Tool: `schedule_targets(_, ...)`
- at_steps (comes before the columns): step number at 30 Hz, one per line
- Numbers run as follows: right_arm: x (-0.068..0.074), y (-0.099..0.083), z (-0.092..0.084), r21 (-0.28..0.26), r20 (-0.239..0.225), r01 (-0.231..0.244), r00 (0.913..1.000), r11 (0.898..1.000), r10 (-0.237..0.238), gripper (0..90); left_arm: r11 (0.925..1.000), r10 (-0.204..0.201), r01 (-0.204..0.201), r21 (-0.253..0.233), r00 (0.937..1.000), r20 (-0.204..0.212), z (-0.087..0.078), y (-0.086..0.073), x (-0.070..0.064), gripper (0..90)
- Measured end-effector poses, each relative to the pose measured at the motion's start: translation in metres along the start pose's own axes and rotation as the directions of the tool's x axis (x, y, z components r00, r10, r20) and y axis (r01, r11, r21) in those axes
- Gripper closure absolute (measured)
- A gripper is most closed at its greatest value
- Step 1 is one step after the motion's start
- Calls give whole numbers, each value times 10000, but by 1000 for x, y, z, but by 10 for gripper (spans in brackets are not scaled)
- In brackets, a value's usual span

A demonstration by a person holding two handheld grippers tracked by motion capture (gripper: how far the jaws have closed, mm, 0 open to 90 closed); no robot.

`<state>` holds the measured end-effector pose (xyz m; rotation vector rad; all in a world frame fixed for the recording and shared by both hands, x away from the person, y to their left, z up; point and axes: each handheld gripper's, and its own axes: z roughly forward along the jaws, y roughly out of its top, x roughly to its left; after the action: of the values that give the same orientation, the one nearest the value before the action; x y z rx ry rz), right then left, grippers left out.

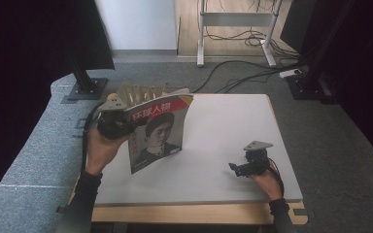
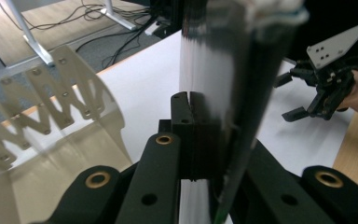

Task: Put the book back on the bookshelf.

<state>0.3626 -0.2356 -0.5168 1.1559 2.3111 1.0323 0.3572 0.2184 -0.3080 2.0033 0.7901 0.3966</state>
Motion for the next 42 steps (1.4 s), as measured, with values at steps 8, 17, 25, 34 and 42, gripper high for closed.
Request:
schedule_targets(8,1,-11,10,278,182,-149,9997,9995,144,0,9994,-311,306,-155,9990,-316,-27,-9,8,872)
schedule_targets(17,2,-14,13,378,224,-177,9996,9991,168,0,9968,-750,723,-336,9933,-875,-60,-19,20,872)
schedule_targets(25,2,-14,13,353,237,-211,9995,9992,203,0,9916,-1267,1200,-477,9754,-1804,-84,-34,39,872)
schedule_targets(34,2,-14,13,349,233,-220,9995,9991,212,0,9857,-1678,1569,-612,9459,-2776,-82,-35,60,872)
schedule_targets(42,2,-14,13,344,233,-221,9995,9992,213,0,9825,-1857,1710,-740,9306,-3154,-66,-26,78,872)
